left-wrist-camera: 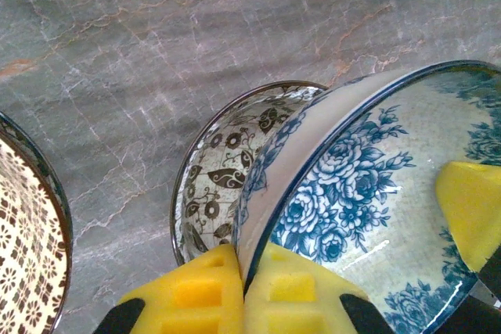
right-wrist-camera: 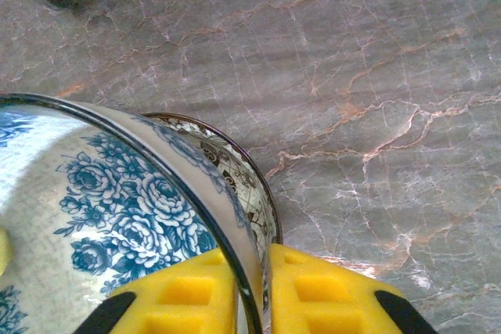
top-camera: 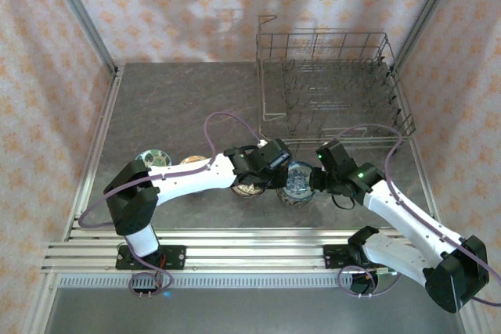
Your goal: Load the bowls into the dish rack
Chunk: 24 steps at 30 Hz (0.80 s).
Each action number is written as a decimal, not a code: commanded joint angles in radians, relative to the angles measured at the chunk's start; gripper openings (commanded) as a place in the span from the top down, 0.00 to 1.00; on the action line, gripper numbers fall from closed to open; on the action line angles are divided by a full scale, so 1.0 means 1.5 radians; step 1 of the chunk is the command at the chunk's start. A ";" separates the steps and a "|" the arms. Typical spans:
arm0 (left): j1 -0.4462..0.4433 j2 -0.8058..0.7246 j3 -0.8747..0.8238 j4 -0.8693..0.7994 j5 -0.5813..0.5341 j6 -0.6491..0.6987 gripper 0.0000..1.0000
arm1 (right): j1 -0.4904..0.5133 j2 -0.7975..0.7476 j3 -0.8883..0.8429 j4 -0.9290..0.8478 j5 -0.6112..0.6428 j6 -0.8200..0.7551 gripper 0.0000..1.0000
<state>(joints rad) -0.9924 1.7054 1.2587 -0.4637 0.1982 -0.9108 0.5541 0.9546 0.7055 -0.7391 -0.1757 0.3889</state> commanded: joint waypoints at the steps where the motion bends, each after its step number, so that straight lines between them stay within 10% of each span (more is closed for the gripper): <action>1: 0.000 -0.047 0.004 0.023 -0.027 0.019 1.00 | 0.003 -0.004 0.026 -0.022 0.017 0.003 0.88; 9: -0.005 -0.068 0.015 0.014 -0.035 0.027 0.99 | 0.007 -0.008 0.065 -0.044 0.015 0.003 0.96; 24: -0.004 -0.154 0.047 -0.044 -0.096 0.074 0.39 | 0.024 -0.031 0.173 -0.090 0.048 0.006 1.00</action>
<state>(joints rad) -0.9951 1.5215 1.2953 -0.4862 0.1246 -0.8337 0.5819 0.9283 0.9173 -0.8673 -0.1375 0.3923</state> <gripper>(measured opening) 0.601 0.043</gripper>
